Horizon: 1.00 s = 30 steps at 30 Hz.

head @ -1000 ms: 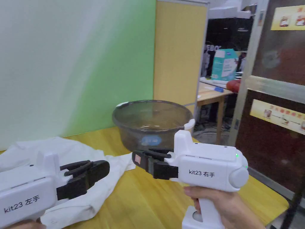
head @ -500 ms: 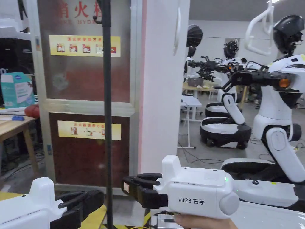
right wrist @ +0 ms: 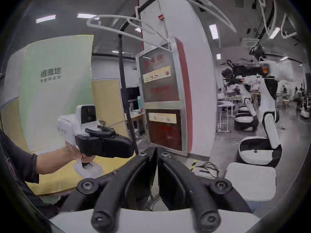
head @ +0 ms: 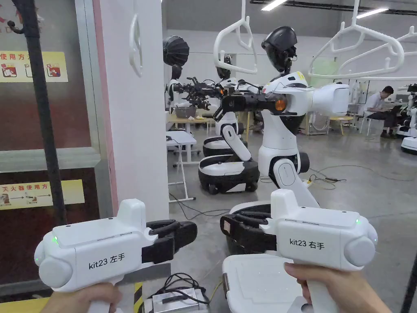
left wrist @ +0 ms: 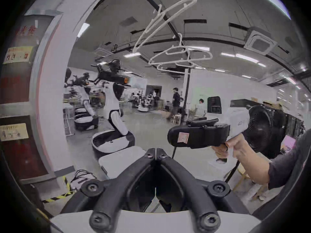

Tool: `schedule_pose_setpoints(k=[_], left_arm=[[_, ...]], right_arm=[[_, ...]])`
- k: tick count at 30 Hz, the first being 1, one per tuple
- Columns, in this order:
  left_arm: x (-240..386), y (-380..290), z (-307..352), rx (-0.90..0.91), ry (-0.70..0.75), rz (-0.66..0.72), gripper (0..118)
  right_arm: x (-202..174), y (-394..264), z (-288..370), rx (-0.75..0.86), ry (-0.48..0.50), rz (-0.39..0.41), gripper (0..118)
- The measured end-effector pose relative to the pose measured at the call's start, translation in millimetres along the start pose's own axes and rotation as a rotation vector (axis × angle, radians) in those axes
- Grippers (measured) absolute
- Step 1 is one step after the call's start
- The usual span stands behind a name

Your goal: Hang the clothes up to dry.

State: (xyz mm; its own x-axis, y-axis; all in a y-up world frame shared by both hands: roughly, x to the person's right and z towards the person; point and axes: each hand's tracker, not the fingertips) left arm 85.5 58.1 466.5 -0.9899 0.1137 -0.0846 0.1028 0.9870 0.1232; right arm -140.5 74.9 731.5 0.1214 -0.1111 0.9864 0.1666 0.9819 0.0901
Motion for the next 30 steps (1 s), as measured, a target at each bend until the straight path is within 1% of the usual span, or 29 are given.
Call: schedule_pose_setpoints(k=[1, 4, 5, 6, 7, 8, 9, 10, 12, 13, 15, 17, 19, 20, 21, 22, 23, 24, 25, 26, 27, 29, 30], left_arm=[[1.1, 1.1, -1.0, 0.012, -0.025, -0.012, 0], [9.7, 1.4, 0.3, 0.041, 0.006, -0.007, 0], [15.6, 0.6, 1.5, 0.049, 0.033, 0.007, 0], [22.4, 1.3, 3.1, 0.072, 0.095, -0.015, 0], [36.9, 5.0, 2.9, 0.111, 0.173, -0.047, 0], [49.0, 13.9, 4.7, 0.154, 0.228, -0.088, 0], [59.4, 23.5, 8.2, 0.174, 0.265, -0.127, 0], [66.8, 34.6, 14.1, 0.186, 0.266, -0.164, 0], [90.8, 54.3, 18.8, 0.284, 0.329, -0.163, 0], [98.9, 68.1, 24.2, 0.402, 0.33, -0.162, 0], [111.0, 93.8, 29.1, 0.516, 0.325, -0.151, 0], [116.6, 123.1, 30.3, 0.549, 0.374, -0.145, 0], [110.7, 150.1, 30.5, 0.532, 0.324, -0.14, 0], [109.7, 158.8, 29.6, 0.555, 0.33, -0.115, 0], [109.4, 162.7, 29.3, 0.552, 0.337, -0.125, 0], [109.4, 166.2, 28.9, 0.567, 0.343, -0.15, 0], [108.0, 168.1, 29.1, 0.559, 0.372, -0.2, 0], [106.9, 168.2, 30.4, 0.552, 0.356, -0.217, 0], [107.5, 167.5, 31.6, 0.548, 0.367, -0.191, 0], [106.6, 165.6, 33.5, 0.553, 0.375, -0.191, 0], [104.8, 162.6, 36.6, 0.554, 0.359, -0.187, 0], [107.2, 157.7, 36.5, 0.564, 0.365, -0.173, 0], [108.0, 155.5, 36.7, 0.56, 0.369, -0.165, 0]], right_arm=[[-0.8, 0.4, 1.0, 0.0, 0.0, -0.006, 7], [-8.0, 1.1, 0.9, 0.013, -0.017, 0.005, 7], [-11.7, 2.7, 1.1, 0.015, -0.027, 0.009, 7], [-15.7, 5.1, 2.3, 0.022, -0.043, 0.009, 7], [-20.1, 8.6, 4.6, 0.025, -0.037, 0.02, 7], [-23.8, 13.1, 7.1, 0.037, -0.039, 0.042, 7], [-29.1, 18.9, 8.7, 0.042, -0.062, 0.054, 7], [-34.3, 26.1, 11.6, 0.036, -0.095, 0.07, 7], [-42.2, 37.8, 20.9, 0.05, -0.128, 0.098, 7], [-44.9, 45.6, 25.8, 0.05, -0.136, 0.1, 7], [-50.6, 60.8, 36.1, 0.065, -0.202, 0.118, 7], [-53.3, 74.2, 46.9, 0.114, -0.258, 0.089, 7], [-52.1, 87.9, 52.0, 0.121, -0.262, 0.049, 7], [-51.6, 95.0, 54.7, 0.12, -0.264, 0.019, 7], [-51.5, 100.2, 57.0, 0.135, -0.278, 0.008, 7], [-54.1, 106.9, 60.9, 0.174, -0.311, 0.032, 7], [-57.5, 115.4, 64.8, 0.179, -0.322, 0.093, 7], [-60.8, 124.6, 68.8, 0.166, -0.338, 0.095, 7], [-64.1, 135.4, 73.2, 0.176, -0.339, 0.109, 7], [-68.2, 148.7, 80.0, 0.221, -0.366, 0.102, 7], [-71.7, 161.9, 85.8, 0.239, -0.371, 0.104, 7], [-83.1, 200.2, 95.0, 0.25, -0.366, 0.167, 7], [-87.3, 221.8, 95.6, 0.245, -0.369, 0.168, 8]])
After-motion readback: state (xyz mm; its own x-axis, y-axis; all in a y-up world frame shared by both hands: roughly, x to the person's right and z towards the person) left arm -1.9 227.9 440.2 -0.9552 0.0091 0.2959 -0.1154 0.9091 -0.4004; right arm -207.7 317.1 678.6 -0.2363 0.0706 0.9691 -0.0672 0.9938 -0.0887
